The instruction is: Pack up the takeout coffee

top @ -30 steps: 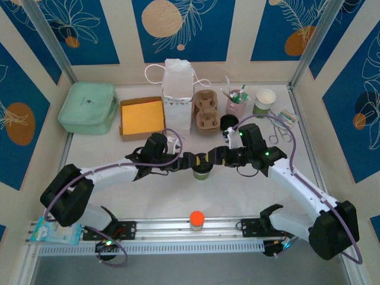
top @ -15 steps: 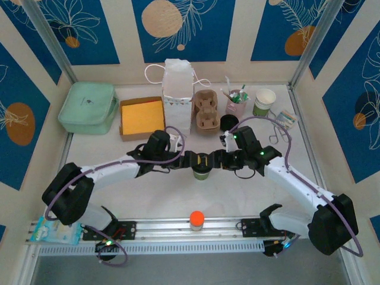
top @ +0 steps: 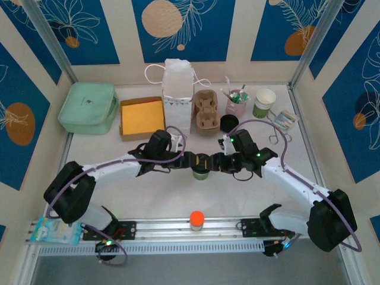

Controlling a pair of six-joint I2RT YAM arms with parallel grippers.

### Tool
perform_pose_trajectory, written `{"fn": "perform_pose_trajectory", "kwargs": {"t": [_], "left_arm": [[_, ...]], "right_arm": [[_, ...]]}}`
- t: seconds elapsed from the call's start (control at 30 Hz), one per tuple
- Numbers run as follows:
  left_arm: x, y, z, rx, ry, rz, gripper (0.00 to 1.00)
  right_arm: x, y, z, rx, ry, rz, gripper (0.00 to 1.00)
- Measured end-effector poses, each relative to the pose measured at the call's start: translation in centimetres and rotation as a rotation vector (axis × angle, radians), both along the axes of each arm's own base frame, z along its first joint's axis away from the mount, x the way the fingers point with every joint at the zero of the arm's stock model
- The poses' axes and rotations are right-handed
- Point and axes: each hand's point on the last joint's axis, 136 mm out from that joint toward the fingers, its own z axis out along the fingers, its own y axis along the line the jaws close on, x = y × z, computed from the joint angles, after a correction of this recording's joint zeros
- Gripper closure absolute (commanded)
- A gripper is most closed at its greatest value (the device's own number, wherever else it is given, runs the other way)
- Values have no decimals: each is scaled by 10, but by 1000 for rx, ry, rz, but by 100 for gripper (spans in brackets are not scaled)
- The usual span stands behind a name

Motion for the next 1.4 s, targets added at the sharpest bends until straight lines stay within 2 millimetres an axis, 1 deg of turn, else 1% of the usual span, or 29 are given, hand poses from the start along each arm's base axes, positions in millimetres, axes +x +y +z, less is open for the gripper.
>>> {"fn": "perform_pose_trajectory", "kwargs": {"t": [0.2,0.57,0.87,1.13,1.27,1.4], "left_arm": [[0,0,0,-6,-5,0,49],[-2,2,-7,-17,-19,0,52],[1,-1,-11,-39,-40,-2,53],[11,-9,-10,-64,-68,1,54],[18,-17,-9,-74,-74,-5,54],[25,-29,-7,-85,-72,-21,54]], "right_arm": [[2,2,-3,21,-5,-10,53],[1,4,-7,49,0,-29,55],[3,3,-10,54,16,-56,61],[14,-8,-7,62,13,-120,67],[20,-18,-6,64,7,-158,68],[25,-30,-5,58,8,-205,69]]}}
